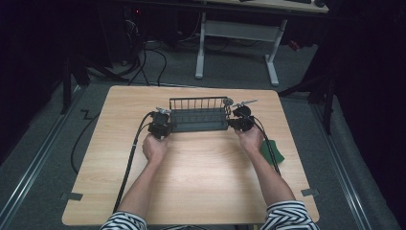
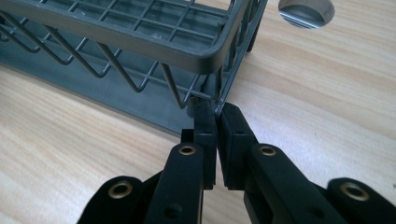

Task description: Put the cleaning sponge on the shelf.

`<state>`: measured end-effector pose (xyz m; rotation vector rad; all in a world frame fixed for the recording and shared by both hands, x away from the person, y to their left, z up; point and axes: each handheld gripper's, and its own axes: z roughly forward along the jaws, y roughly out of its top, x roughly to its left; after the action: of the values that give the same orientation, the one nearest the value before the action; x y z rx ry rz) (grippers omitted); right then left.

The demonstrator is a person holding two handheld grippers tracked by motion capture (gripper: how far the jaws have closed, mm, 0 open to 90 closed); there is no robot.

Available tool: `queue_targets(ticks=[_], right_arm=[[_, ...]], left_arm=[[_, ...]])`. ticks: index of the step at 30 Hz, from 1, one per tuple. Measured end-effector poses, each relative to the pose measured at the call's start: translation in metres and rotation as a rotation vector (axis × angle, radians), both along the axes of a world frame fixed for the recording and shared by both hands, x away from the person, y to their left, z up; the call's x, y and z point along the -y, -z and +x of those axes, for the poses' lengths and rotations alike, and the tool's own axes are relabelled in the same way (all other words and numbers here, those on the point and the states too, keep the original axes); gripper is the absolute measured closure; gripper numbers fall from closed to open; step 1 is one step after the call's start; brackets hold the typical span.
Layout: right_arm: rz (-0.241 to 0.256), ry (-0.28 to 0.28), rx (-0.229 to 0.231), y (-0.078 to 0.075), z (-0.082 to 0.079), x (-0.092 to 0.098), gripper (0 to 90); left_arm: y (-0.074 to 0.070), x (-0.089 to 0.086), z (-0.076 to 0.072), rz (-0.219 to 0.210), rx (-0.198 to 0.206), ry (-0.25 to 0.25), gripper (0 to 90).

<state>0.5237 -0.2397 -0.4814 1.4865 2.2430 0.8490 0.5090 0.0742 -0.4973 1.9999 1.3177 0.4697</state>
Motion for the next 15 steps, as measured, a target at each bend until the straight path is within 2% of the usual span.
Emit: queue_targets(ticks=[7, 15], right_arm=[[-0.010, 0.010, -0.002, -0.004, -0.016, 0.006, 87.4], [-0.002, 0.004, -0.008, -0.003, -0.040, 0.013, 87.4]], left_arm=[[-0.003, 0.005, -0.008, -0.001, -0.009, 0.030, 86.9], [-0.006, 0.009, -0.028, 0.013, -0.014, 0.069, 86.9]])
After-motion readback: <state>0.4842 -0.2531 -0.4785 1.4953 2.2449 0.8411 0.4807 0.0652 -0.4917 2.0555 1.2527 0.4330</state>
